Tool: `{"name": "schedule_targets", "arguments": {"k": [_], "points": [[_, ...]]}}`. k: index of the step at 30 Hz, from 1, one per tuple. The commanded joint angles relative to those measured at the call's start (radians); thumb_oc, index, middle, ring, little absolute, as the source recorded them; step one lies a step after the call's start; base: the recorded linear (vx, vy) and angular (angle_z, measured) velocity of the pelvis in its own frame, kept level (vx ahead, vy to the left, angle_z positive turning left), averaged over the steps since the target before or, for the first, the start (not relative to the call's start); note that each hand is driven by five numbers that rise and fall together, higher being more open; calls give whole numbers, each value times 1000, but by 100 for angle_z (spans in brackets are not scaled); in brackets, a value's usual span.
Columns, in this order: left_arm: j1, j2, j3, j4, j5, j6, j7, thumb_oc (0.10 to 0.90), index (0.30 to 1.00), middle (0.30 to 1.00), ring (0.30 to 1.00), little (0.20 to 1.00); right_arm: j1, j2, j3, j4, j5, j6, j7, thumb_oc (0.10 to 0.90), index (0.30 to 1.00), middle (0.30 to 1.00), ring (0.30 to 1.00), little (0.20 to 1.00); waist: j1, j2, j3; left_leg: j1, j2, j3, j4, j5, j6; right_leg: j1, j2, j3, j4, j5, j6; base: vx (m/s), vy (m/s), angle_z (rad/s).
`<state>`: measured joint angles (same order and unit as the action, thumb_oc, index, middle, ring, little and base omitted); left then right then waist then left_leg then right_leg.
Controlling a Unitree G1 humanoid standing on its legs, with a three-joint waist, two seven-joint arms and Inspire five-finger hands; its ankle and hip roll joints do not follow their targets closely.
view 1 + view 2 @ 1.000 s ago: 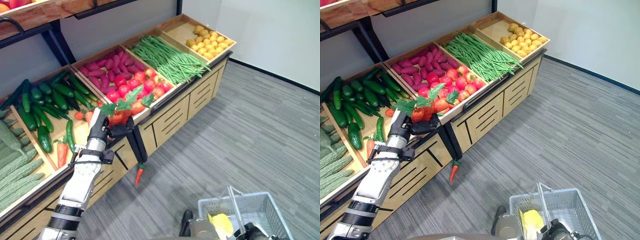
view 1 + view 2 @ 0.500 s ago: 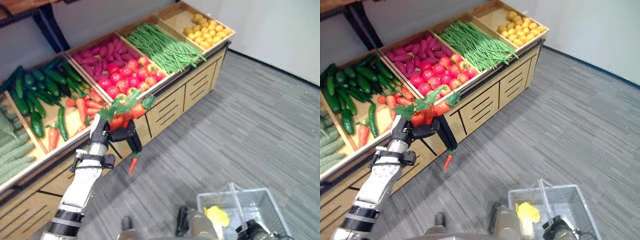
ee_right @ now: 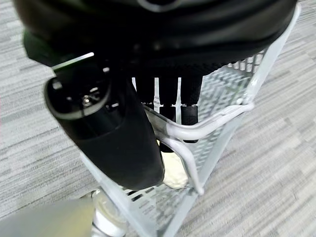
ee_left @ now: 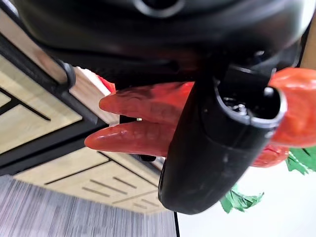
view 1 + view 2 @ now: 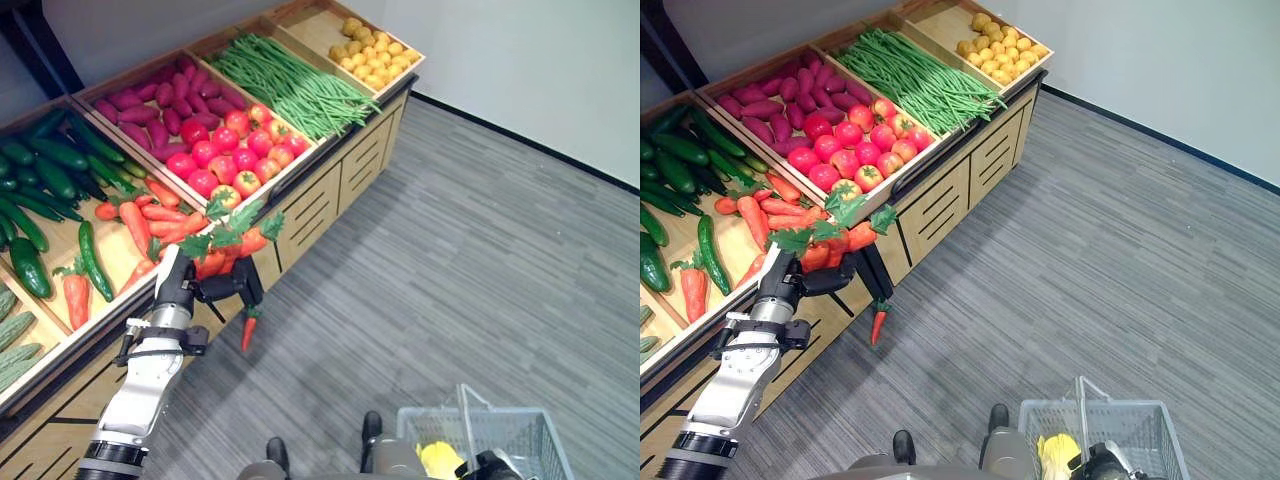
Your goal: Get the vegetables into the basket
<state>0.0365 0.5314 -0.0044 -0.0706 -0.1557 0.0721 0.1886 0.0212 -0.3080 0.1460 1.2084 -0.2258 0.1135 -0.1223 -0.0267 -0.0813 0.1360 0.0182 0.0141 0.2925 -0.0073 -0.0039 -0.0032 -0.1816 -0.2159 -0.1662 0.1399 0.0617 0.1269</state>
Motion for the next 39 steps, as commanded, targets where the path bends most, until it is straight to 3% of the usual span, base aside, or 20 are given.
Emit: {"name": "schedule_targets", "arguments": {"k": [1, 3, 4, 5, 7, 9, 11, 13, 18, 26, 28, 29, 30, 32, 33, 34, 35, 36, 37, 39], "points": [[-53, 67, 64, -166, 31, -85, 17, 400, 300, 300, 300, 300, -54, 7, 51, -7, -9, -26, -16, 400, 300, 300, 300, 300, 10, -71, -14, -3, -4, -14, 108, -120, 10, 66, -104, 18, -144, 261, 123, -20, 14, -15], [-65, 65, 51, -154, 21, -87, 25, 400, 300, 300, 300, 300, -61, 6, 61, -15, -7, -31, -21, 400, 300, 300, 300, 300, -6, -59, 9, 2, 21, 46, 89, -104, 4, 13, -83, 16, -129, 332, 135, -113, 21, -22], [-65, 65, 51, -153, 20, -87, 25, 400, 300, 300, 300, 300, -61, 5, 61, -15, -7, -31, -21, 400, 300, 300, 300, 300, -4, -58, 10, 5, 22, 47, 85, -103, 3, 12, -82, 18, -129, 332, 135, -214, 71, -44], [-71, 62, 42, -153, 7, -89, 31, 400, 300, 300, 300, 300, -67, 4, 67, -20, -10, -30, -21, 400, 300, 300, 300, 300, -6, -36, 14, 3, 41, 76, 37, -59, -3, 4, -84, -31, -99, 306, 134, -112, 50, -82], [-82, 61, 31, -154, 1, -89, 33, 400, 300, 300, 300, 300, -69, -1, 73, -25, -15, -28, -22, 400, 300, 300, 300, 300, -10, -23, 12, 6, 49, 88, -2, -27, -8, 7, -82, -42, -78, 281, 131, -129, 68, -89], [-101, 63, 18, -157, -9, -90, 32, 400, 300, 300, 300, 300, -67, -7, 74, -28, -15, -27, -26, 400, 300, 300, 300, 300, -7, -9, 3, 6, 57, 109, -38, 1, -8, 30, -77, -61, -45, 205, 116, -142, 71, -33], [-122, 65, 8, -157, -16, -85, 27, 400, 300, 300, 300, 300, -70, -10, 74, -25, -13, -28, -31, 400, 300, 300, 300, 300, 10, -6, -7, -5, 58, 148, -35, 2, -2, 86, -79, -117, -26, 147, 102, -110, 41, -26], [-119, 65, 11, -146, -6, -80, 26, 400, 300, 300, 300, 300, -74, -11, 82, -18, -21, -26, -30, 400, 300, 300, 300, 300, 17, -9, -27, 11, 53, 173, -38, -23, -11, 132, -75, -141, -62, 136, 119, 16, -3, -47], [-110, 41, 6, -134, -12, -82, 11, 400, 300, 300, 300, 300, -52, -13, 67, -22, -17, -27, -30, 400, 300, 300, 300, 300, -8, 3, -59, 57, 82, 209, -28, -18, -37, 147, -32, -94, -121, 93, 97, 80, -89, -67], [-135, 13, -36, -100, -35, -79, 5, 400, 300, 300, 300, 300, -44, -33, 52, -22, 6, -30, -38, 400, 300, 300, 300, 300, -50, 44, -52, 59, 127, 212, -62, 58, -71, 125, 8, -115, -100, 43, 50, 8, -122, -7], [-133, -1, -46, -75, -50, -76, 4, 400, 300, 300, 300, 300, -51, -42, 47, -21, 14, -34, -45, 400, 300, 300, 300, 300, -53, 52, -42, 38, 156, 199, -20, 54, -88, 121, 29, -113, -91, 19, 31, 68, -302, 17], [-123, -11, -47, -60, -76, -74, -2, 400, 300, 300, 300, 300, -56, -52, 64, -26, 5, -36, -44, 400, 300, 300, 300, 300, -33, 39, -5, -57, 228, 148, 207, 85, -123, 149, 64, -107, -100, -9, -13, 106, -347, 18], [-123, -11, -47, -60, -76, -74, -2, 400, 300, 300, 300, 300, -57, -52, 64, -25, 5, -36, -44, 400, 300, 300, 300, 300, -36, 43, -5, -67, 235, 141, 221, 79, -126, 149, 69, -112, -101, -9, -16, 60, -302, 9], [-125, -21, -58, -53, -87, -79, 4, 400, 300, 300, 300, 300, -66, -66, 62, -20, 11, -35, -48, 400, 300, 300, 300, 300, 0, 33, 34, -154, 226, 8, 347, 143, -144, 173, 80, -103, -118, -10, -34, 49, -84, -14], [-121, -21, -59, -54, -91, -79, 7, 400, 300, 300, 300, 300, -65, -72, 63, -23, 8, -34, -47, 400, 300, 300, 300, 300, 4, 26, 40, -204, 189, -79, 318, 102, -125, 179, 69, -103, -137, -14, -25, 138, 50, -15], [-118, -21, -56, -55, -92, -79, 7, 400, 300, 300, 300, 300, -63, -76, 64, -26, 5, -34, -44, 400, 300, 300, 300, 300, 6, 26, 36, -208, 162, -105, 255, 72, -114, 182, 59, -97, -144, -11, -13, 122, 92, -8], [-119, -21, -56, -55, -92, -79, 7, 400, 300, 300, 300, 300, -64, -76, 64, -26, 5, -34, -44, 400, 300, 300, 300, 300, 5, 24, 33, -208, 157, -103, 245, 81, -111, 178, 55, -97, -146, -8, -12, 137, 136, -7], [-111, -19, -49, -57, -92, -79, 8, 400, 300, 300, 300, 300, -58, -78, 66, -31, 0, -35, -42, 400, 300, 300, 300, 300, 12, 30, 30, -208, 141, -132, 154, 64, -108, 183, 53, -84, -152, -10, 0, 222, 229, -1], [-86, 4, -40, -46, -9, -49, 35, 400, 300, 300, 300, 300, -34, -93, 56, -15, -31, -13, -47, 400, 300, 300, 300, 300, 22, 39, 26, -215, 119, -186, 75, 89, -105, 187, 39, -64, -151, -8, 15, 219, 228, -5], [-81, 14, -37, -56, -44, -76, 13, 400, 300, 300, 300, 300, -40, -84, 53, -22, -17, -32, -39, 400, 300, 300, 300, 300, 24, 38, 22, -207, 107, -206, 80, 65, -97, 177, 22, -38, -142, -8, 19, 152, 193, -22]]}}
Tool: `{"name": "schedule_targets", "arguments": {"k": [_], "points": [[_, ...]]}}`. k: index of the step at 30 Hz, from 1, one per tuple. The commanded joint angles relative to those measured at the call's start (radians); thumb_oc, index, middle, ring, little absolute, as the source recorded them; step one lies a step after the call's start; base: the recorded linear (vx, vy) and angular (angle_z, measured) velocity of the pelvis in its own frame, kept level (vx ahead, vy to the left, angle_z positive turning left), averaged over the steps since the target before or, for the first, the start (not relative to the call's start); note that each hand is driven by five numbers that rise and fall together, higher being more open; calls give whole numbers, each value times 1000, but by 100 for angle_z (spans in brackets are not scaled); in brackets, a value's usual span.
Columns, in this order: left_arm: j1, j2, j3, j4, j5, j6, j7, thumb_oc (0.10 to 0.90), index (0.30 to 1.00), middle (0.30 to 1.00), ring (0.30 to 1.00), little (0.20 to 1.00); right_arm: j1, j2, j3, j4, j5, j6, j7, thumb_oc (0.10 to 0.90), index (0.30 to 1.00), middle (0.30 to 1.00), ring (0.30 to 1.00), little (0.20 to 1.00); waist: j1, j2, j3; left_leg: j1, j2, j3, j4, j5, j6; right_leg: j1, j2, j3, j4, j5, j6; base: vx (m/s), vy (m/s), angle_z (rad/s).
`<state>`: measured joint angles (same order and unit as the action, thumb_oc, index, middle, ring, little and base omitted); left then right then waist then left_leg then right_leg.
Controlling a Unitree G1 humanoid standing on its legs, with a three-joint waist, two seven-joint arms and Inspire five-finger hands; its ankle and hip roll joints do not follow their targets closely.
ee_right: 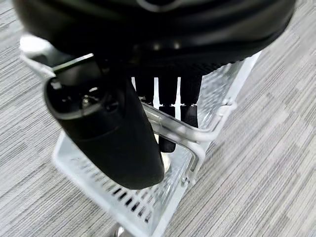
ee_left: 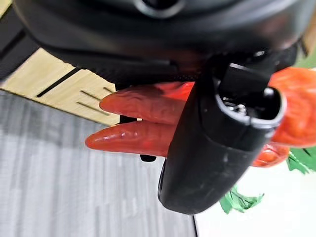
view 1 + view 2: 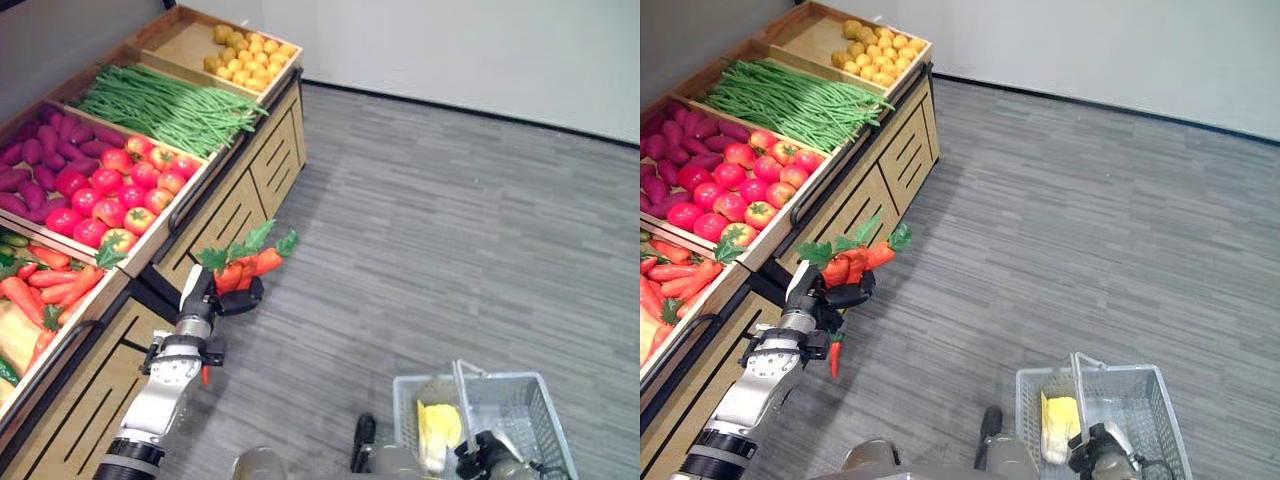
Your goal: Get the vegetables into the basket
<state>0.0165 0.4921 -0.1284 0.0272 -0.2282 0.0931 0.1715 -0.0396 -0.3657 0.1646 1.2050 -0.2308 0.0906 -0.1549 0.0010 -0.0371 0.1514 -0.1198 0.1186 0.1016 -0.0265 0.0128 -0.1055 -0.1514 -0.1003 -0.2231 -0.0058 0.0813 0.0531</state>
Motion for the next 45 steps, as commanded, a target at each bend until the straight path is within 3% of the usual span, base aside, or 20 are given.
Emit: {"name": "schedule_targets", "arguments": {"k": [1, 3, 5, 7, 8, 9, 10, 11, 12, 15, 18, 21, 26, 32, 37, 38, 45], "points": [[-57, 52, 90, -167, 18, -102, 24, 400, 300, 300, 300, 300, 12, -18, 36, -24, -9, -14, -10, 400, 300, 300, 300, 300, -11, -5, 2, -59, -1, -7, 90, 39, 13, 145, -100, 31, 4, -22, 100, 142, 262, -64], [-50, 70, 103, -193, 19, -104, 9, 400, 300, 300, 300, 300, 0, -9, 29, -17, -1, -17, -11, 400, 300, 300, 300, 300, -10, -11, 3, -67, -21, 21, 114, 20, 31, 127, -127, 65, 11, -8, 115, 105, 286, -96], [-51, 100, 108, -192, 30, -109, 15, 400, 300, 300, 300, 300, -14, 8, 31, -22, 5, -20, -11, 400, 300, 300, 300, 300, -9, -37, 10, -77, -48, 77, 174, -38, 65, 107, -164, 113, 7, 42, 138, 58, 311, -106], [-52, 109, 114, -189, 32, -106, 23, 400, 300, 300, 300, 300, -28, 16, 37, -27, -2, -19, -11, 400, 300, 300, 300, 300, -1, -51, 12, -86, -53, 112, 209, -70, 79, 88, -179, 140, 1, 79, 155, -22, 190, -82], [-47, 118, 117, -187, 36, -106, 23, 400, 300, 300, 300, 300, -40, 23, 42, -31, -3, -18, -13, 400, 300, 300, 300, 300, 1, -63, 17, -84, -54, 141, 227, -90, 89, 70, -192, 155, -4, 131, 173, -30, 117, -80], [-47, 118, 118, -186, 36, -106, 23, 400, 300, 300, 300, 300, -40, 23, 42, -31, -2, -17, -13, 400, 300, 300, 300, 300, 4, -64, 16, -85, -54, 144, 227, -90, 90, 67, -192, 159, -4, 133, 173, -21, 118, -77], [-44, 123, 118, -183, 36, -105, 23, 400, 300, 300, 300, 300, -46, 26, 45, -35, -3, -17, -14, 400, 300, 300, 300, 300, 6, -67, 19, -77, -51, 162, 229, -101, 90, 60, -192, 162, -6, 156, 183, -47, 130, -87], [-28, 137, 126, -173, 40, -102, 21, 400, 300, 300, 300, 300, -66, 34, 62, -52, -15, -16, -10, 400, 300, 300, 300, 300, 34, -83, 24, -52, -36, 236, 212, -105, 90, 21, -211, 72, -2, 235, 194, -46, 127, -78], [-28, 137, 126, -173, 39, -103, 21, 400, 300, 300, 300, 300, -66, 34, 62, -52, -15, -16, -10, 400, 300, 300, 300, 300, 35, -83, 25, -50, -36, 237, 210, -105, 90, 22, -211, 73, -3, 236, 194, -50, 82, -88], [-18, 136, 126, -160, 41, -93, 15, 400, 300, 300, 300, 300, -66, 39, 79, -72, -22, -16, -4, 400, 300, 300, 300, 300, 41, -81, 26, -20, -22, 273, 175, -82, 91, 28, -202, -21, 28, 211, 194, -20, 67, -88], [-21, 132, 112, -154, 50, -80, 3, 400, 300, 300, 300, 300, -57, 40, 86, -85, -28, -18, -2, 400, 300, 300, 300, 300, 44, -79, 19, 0, -33, 279, 145, -70, 98, 64, -180, -11, 59, 165, 186, -50, 99, -10], [-11, 122, 115, -143, 61, -76, -10, 400, 300, 300, 300, 300, -57, 37, 97, -101, -30, -19, 0, 400, 300, 300, 300, 300, 51, -81, -5, 31, -41, 311, 95, -47, 93, 91, -181, -28, 23, 169, 192, -24, 37, -25], [6, 103, 97, -128, 61, -68, -31, 400, 300, 300, 300, 300, -46, 35, 84, -147, -23, -13, 0, 400, 300, 300, 300, 300, 36, -75, -21, 62, -43, 308, 86, -43, 90, 97, -178, -22, 28, 147, 185, 20, -22, -14], [-5, 90, 18, -25, 123, -35, -92, 400, 300, 300, 300, 300, -64, 12, 83, -245, -31, 3, -4, 400, 300, 300, 300, 300, 13, -37, -46, 106, -41, 269, 57, -24, 81, 130, -174, -37, 48, 66, 165, 27, -67, 15], [-41, 103, -37, 52, 287, -5, -92, 400, 300, 300, 300, 300, -120, -1, 103, -359, -35, 18, -20, 400, 300, 300, 300, 300, 20, -5, -68, 123, -16, 246, 73, -21, 65, 165, -154, -50, 47, 15, 143, 35, -114, 22], [-53, 122, -53, 58, 381, 7, -88, 400, 300, 300, 300, 300, -139, -1, 111, -432, -32, 20, -25, 400, 300, 300, 300, 300, 21, 13, -82, 132, -9, 240, 60, -10, 57, 177, -145, -49, 40, 2, 139, 14, -100, 10], [-113, 203, -125, 53, 650, 27, -121, 400, 300, 300, 300, 300, -182, 4, 155, -632, -21, 10, -15, 400, 300, 300, 300, 300, 16, 53, -99, 148, 7, 239, 41, 17, 40, 184, -123, -39, 46, -24, 119, -8, -74, 1]]}}
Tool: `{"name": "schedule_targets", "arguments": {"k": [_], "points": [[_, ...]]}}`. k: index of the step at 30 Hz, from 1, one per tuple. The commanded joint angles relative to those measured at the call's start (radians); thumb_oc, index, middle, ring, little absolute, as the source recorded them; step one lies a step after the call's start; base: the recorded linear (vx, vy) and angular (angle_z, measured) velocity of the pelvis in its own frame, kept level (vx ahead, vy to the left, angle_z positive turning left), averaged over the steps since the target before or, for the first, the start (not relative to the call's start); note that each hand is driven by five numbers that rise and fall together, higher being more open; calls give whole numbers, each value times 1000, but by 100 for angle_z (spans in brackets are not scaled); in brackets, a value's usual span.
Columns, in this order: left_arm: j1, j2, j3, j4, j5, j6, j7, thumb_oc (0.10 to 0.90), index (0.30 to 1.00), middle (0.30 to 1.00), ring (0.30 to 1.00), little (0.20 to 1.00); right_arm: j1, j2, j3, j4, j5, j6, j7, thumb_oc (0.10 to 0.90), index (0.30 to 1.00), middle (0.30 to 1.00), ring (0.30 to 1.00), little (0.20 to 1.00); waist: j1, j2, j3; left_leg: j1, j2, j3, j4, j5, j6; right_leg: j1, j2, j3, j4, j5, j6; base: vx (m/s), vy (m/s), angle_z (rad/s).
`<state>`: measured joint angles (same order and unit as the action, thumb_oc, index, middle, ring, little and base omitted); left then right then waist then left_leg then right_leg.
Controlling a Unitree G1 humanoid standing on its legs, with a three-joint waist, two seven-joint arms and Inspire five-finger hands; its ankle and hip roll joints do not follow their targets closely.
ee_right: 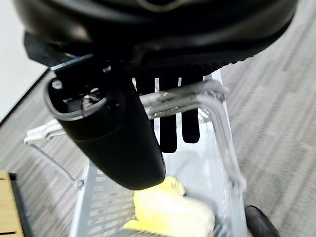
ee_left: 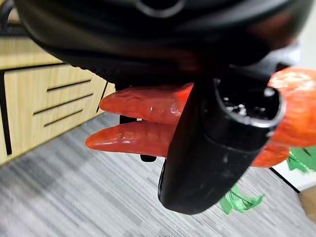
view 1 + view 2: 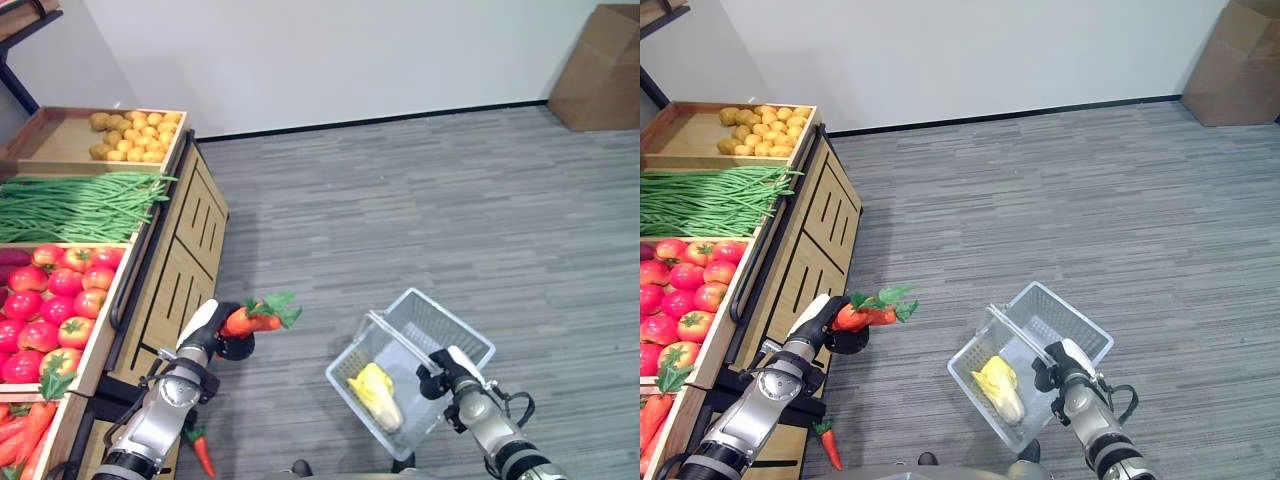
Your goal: Get the vegetables into the basket
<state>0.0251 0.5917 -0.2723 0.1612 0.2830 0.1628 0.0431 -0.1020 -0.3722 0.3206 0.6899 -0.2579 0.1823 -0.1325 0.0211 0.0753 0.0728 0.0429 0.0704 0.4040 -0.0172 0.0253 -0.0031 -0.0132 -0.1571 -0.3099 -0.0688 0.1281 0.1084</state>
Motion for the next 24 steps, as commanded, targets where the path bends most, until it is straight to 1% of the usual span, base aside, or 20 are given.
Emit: {"name": "schedule_targets", "arguments": {"k": [1, 2, 3, 4, 5, 7, 9, 10, 11, 12, 14, 16, 17, 19, 20, 21, 23, 24], "points": [[-128, 114, 9, -86, 168, -46, 0, 400, 300, 300, 300, 300, -119, 7, 8, -138, 2, -86, -32, 400, 300, 300, 300, 300, -7, -54, -23, -10, 57, -64, 29, 2, -65, 50, -64, 48, 110, -78, 64, -21, -50, -1], [-131, 118, 9, -92, 179, -46, -2, 400, 300, 300, 300, 300, -117, 6, 13, -152, 1, -86, -23, 400, 300, 300, 300, 300, -7, -52, -25, -14, 58, -63, 27, 10, -66, 46, -62, 48, 108, -74, 60, -8, -69, -1], [-152, 127, -12, -81, 244, -42, -12, 400, 300, 300, 300, 300, -108, 0, 29, -203, -4, -90, -6, 400, 300, 300, 300, 300, -13, -44, -27, -10, 61, -63, 22, 15, -69, 49, -59, 48, 109, -79, 57, -7, -63, 0], [-167, 135, -26, -80, 284, -39, -17, 400, 300, 300, 300, 300, -107, -1, 35, -223, -4, -93, 0, 400, 300, 300, 300, 300, -17, -39, -27, -4, 62, -63, 21, 11, -72, 53, -58, 47, 111, -86, 59, -9, -64, 0], [-186, 138, -45, -78, 320, -39, -25, 400, 300, 300, 300, 300, -103, -3, 39, -250, 4, -94, 5, 400, 300, 300, 300, 300, -20, -34, -27, -6, 62, -62, 18, 19, -74, 52, -56, 46, 109, -83, 56, 0, -34, 2], [-211, 148, -73, -82, 367, -48, -45, 400, 300, 300, 300, 300, -97, -4, 58, -297, 3, -100, 25, 400, 300, 300, 300, 300, -27, -23, -30, 0, 63, -60, 13, 17, -77, 55, -53, 46, 109, -92, 56, 5, -35, 1], [-233, 141, -97, -71, 382, -51, -46, 400, 300, 300, 300, 300, -107, -3, 79, -324, -1, -105, 34, 400, 300, 300, 300, 300, -30, -13, -30, -4, 64, -58, 12, 27, -79, 52, -52, 47, 106, -88, 52, -5, -19, 0], [-254, 135, -128, -61, 405, -56, -55, 400, 300, 300, 300, 300, -119, -2, 103, -344, -11, -109, 42, 400, 300, 300, 300, 300, -35, -7, -29, 1, 65, -58, 10, 23, -82, 56, -51, 48, 108, -96, 53, 0, 0, 0], [-264, 127, -135, -51, 403, -57, -50, 400, 300, 300, 300, 300, -121, -3, 103, -348, -9, -111, 39, 400, 300, 300, 300, 300, -35, -4, -28, -3, 65, -57, 10, 29, -81, 53, -50, 48, 107, -90, 50, 2, -46, -1], [-293, 110, -178, -26, 428, -62, -63, 400, 300, 300, 300, 300, -130, 0, 131, -377, -16, -117, 55, 400, 300, 300, 300, 300, -43, 5, -30, -2, 65, -56, 8, 29, -82, 52, -50, 49, 105, -91, 49, 0, 0, 0], [-310, 95, -201, -10, 437, -65, -63, 400, 300, 300, 300, 300, -136, 0, 146, -392, -17, -122, 64, 400, 300, 300, 300, 300, -46, 12, -29, -1, 63, -55, 6, 30, -83, 52, -50, 49, 104, -90, 49, 2, -16, 0], [-347, 51, -266, 43, 468, -72, -81, 400, 300, 300, 300, 300, -152, 17, 191, -418, -5, -131, 78, 400, 300, 300, 300, 300, -58, 29, -28, 1, 60, -50, 0, 35, -85, 51, -51, 52, 101, -91, 48, -2, 3, -3], [-382, 16, -311, 92, 492, -73, -84, 400, 300, 300, 300, 300, -168, 21, 213, -431, 5, -134, 82, 400, 300, 300, 300, 300, -64, 42, -28, 3, 57, -48, -6, 39, -85, 51, -52, 52, 99, -91, 48, -1, 15, -6], [-411, -24, -350, 147, 501, -75, -84, 400, 300, 300, 300, 300, -182, 29, 232, -450, 22, -140, 80, 400, 300, 300, 300, 300, -73, 54, -26, 4, 54, -47, -10, 40, -85, 50, -55, 54, 99, -91, 49, 2, 5, -2], [-412, -25, -350, 149, 501, -75, -82, 400, 300, 300, 300, 300, -182, 28, 231, -450, 22, -140, 80, 400, 300, 300, 300, 300, -72, 55, -25, 4, 53, -47, -10, 40, -85, 50, -55, 54, 100, -91, 49, 0, 0, 0], [-436, -56, -387, 192, 511, -77, -87, 400, 300, 300, 300, 300, -205, 38, 255, -471, 32, -147, 81, 400, 300, 300, 300, 300, -79, 64, -26, 4, 51, -45, -12, 42, -86, 50, -58, 55, 101, -91, 48, -2, 10, -3], [-468, -91, -421, 261, 519, -79, -84, 400, 300, 300, 300, 300, -231, 40, 274, -501, 57, -153, 82, 400, 300, 300, 300, 300, -87, 80, -27, 9, 46, -42, -18, 45, -87, 52, -61, 53, 99, -89, 49, 5, 15, -5], [-475, -103, -427, 279, 517, -77, -84, 400, 300, 300, 300, 300, -239, 42, 277, -514, 69, -155, 81, 400, 300, 300, 300, 300, -90, 84, -26, 12, 45, -41, -21, 46, -86, 52, -63, 53, 99, -88, 48, 1, 12, -3]]}}
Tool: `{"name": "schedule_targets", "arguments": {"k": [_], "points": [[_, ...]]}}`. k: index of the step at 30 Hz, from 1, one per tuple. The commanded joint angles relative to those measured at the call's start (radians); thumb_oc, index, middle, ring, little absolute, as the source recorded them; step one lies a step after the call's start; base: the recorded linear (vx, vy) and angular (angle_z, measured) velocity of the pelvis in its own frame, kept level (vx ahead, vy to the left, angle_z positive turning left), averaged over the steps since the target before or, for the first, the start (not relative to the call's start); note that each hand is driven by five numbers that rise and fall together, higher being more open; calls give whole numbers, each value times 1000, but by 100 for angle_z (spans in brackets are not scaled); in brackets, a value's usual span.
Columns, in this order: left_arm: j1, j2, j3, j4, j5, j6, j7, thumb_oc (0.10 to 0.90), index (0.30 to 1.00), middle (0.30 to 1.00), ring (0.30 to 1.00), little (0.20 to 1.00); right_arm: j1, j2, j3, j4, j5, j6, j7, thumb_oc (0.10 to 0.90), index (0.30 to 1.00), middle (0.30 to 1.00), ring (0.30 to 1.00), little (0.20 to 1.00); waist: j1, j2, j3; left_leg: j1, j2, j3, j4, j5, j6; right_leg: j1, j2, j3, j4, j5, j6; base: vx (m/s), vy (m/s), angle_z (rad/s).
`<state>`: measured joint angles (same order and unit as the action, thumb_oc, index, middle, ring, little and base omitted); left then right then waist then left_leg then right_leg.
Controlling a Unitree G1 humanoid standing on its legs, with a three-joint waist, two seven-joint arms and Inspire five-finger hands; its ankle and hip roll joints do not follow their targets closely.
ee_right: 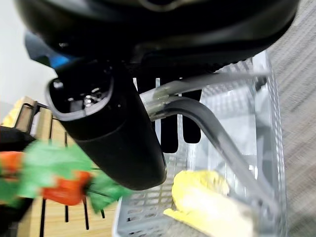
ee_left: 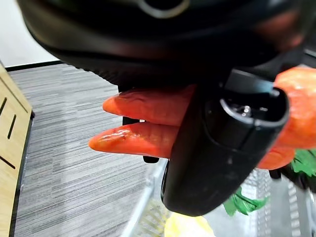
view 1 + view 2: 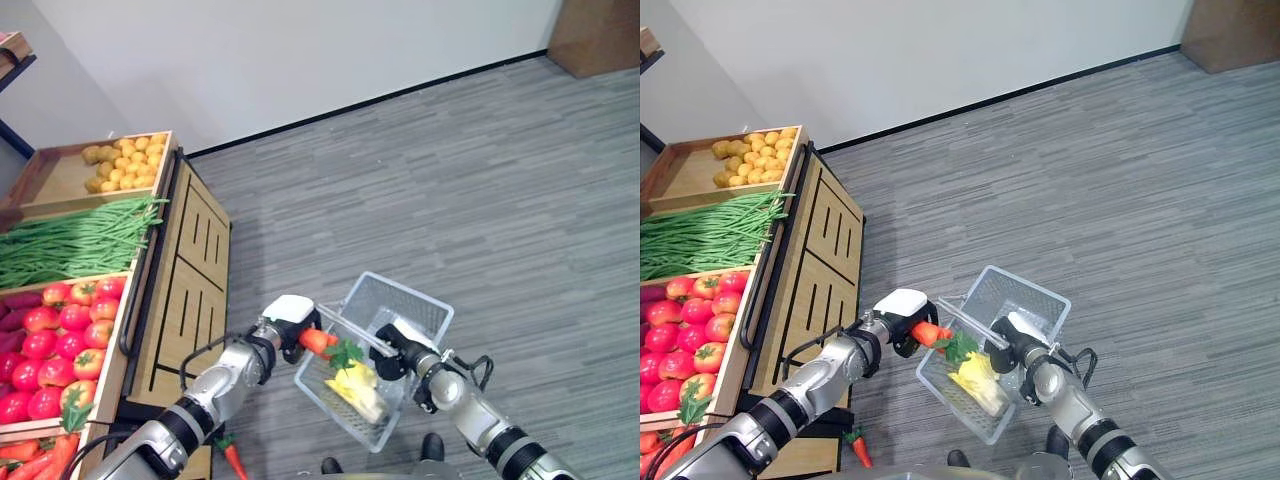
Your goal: Get the vegetables into the basket
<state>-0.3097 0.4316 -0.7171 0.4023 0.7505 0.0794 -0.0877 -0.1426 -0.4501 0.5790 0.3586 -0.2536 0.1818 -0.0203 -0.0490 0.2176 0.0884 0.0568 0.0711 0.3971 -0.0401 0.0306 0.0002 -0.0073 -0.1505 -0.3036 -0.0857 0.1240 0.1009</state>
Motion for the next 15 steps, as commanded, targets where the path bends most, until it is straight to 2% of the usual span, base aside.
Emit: {"name": "schedule_targets", "arguments": {"k": [1, 8, 12, 15], "points": [[-146, 41, 10, 54, 47, 9, 46, 400, 300, 300, 300, 300, -207, 122, 24, -197, 71, -155, -32, 400, 300, 300, 300, 300, -23, -55, -41, -1, 43, -34, 0, 41, -90, 46, -71, 45, 115, -83, 56, 0, 0, 0], [-176, -24, -19, 117, 43, 19, 45, 400, 300, 300, 300, 300, -247, 140, 35, -264, 136, -156, -51, 400, 300, 300, 300, 300, -29, -47, -41, 7, 39, -31, -10, 43, -89, 56, -75, 38, 109, -82, 56, 1, 0, 0], [-182, -55, -30, 141, 48, 27, 43, 400, 300, 300, 300, 300, -259, 142, 43, -330, 205, -159, -38, 400, 300, 300, 300, 300, -32, -52, -37, 11, 38, -30, -10, 42, -89, 63, -77, 33, 109, -82, 56, 0, 0, 0], [-190, -67, -36, 155, 52, 30, 45, 400, 300, 300, 300, 300, -273, 130, 54, -360, 194, -156, -28, 400, 300, 300, 300, 300, -33, -57, -36, 11, 39, -29, -10, 42, -89, 64, -77, 31, 108, -81, 56, 0, 0, 0]]}}
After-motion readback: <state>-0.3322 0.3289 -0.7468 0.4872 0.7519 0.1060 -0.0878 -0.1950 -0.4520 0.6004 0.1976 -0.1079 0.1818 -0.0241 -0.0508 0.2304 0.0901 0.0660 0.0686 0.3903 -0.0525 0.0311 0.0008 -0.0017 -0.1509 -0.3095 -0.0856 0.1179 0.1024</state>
